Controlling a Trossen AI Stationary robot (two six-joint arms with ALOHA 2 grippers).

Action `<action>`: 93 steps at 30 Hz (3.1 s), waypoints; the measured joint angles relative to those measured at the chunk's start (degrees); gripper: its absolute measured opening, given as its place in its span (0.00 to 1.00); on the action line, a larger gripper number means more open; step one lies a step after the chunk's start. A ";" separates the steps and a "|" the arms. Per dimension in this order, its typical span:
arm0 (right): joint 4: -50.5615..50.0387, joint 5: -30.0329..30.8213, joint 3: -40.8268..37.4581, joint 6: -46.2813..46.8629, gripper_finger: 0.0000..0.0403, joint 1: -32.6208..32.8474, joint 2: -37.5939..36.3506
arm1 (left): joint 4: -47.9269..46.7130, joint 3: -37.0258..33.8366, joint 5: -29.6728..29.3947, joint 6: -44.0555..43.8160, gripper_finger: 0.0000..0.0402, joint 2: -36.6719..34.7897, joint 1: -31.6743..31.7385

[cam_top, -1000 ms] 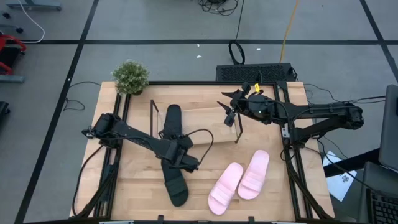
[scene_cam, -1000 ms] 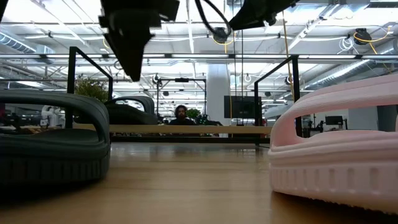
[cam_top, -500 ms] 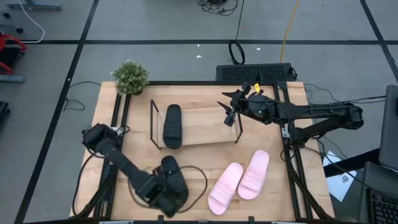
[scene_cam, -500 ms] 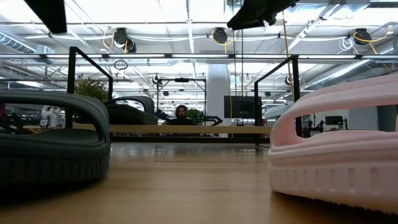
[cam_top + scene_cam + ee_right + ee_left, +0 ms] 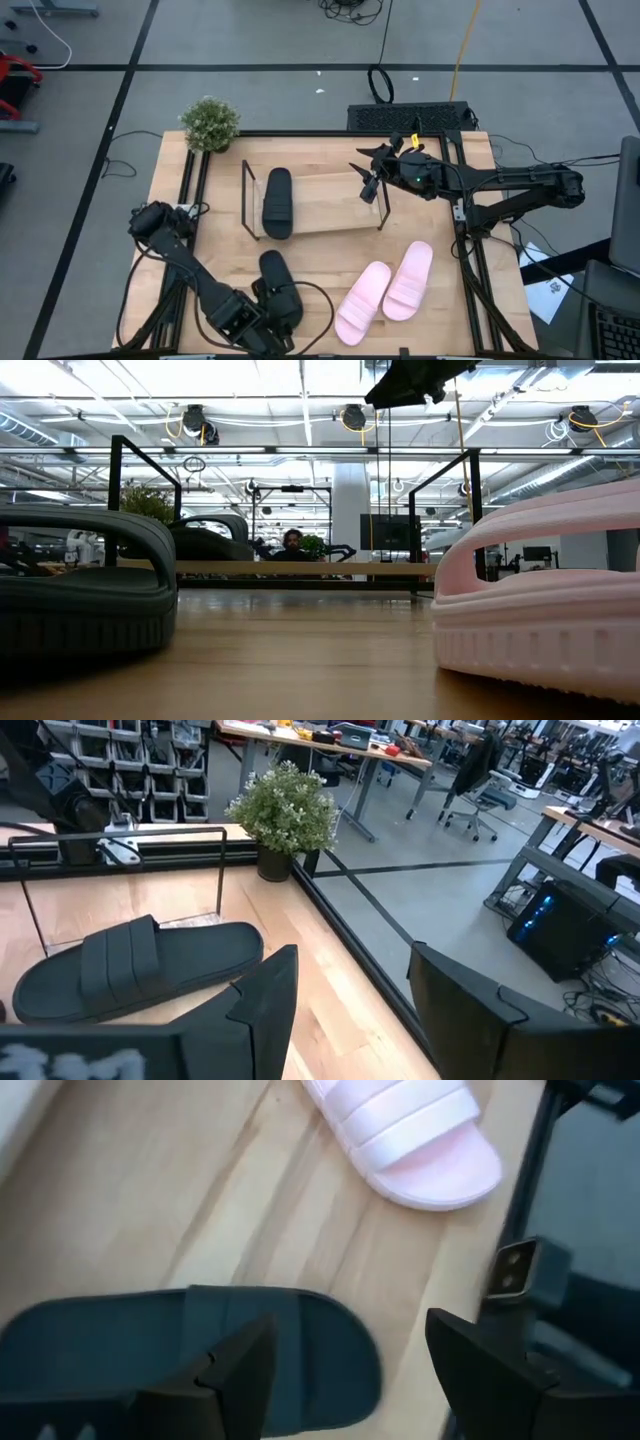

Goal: Pick and place slides into the shelf
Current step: Put the black pair of slide on the shelf

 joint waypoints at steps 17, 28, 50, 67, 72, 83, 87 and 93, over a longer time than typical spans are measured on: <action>-2.44 -47.46 0.00 7.14 0.45 5.97 0.85 | -32.25 -0.02 0.02 -29.13 0.62 0.00 -7.90; 17.18 -29.83 -0.01 -8.32 0.45 35.42 9.77 | -34.77 -0.17 -0.66 -41.96 0.62 0.02 -14.43; 20.67 -11.08 22.51 -22.20 0.45 43.97 44.62 | -30.99 -0.17 -3.66 -38.85 0.62 0.02 -15.00; 11.67 6.94 29.55 -23.42 0.45 40.04 53.79 | -31.03 -0.22 -3.54 -39.24 0.62 0.02 -15.08; 9.38 0.90 29.55 -18.10 0.45 38.09 53.79 | -30.72 -0.22 -3.48 -40.36 0.62 0.02 -15.08; 10.51 -3.01 29.55 -16.13 0.45 37.56 58.17 | -29.98 -0.22 -3.48 -40.48 0.62 0.02 -15.06; 10.62 -2.96 29.49 -16.39 0.45 37.37 58.39 | -29.98 -0.22 -3.65 -40.57 0.62 0.02 -15.06; 13.41 -5.38 29.51 -16.32 0.45 35.92 58.23 | -29.94 -0.22 -3.81 -40.55 0.62 0.02 -14.69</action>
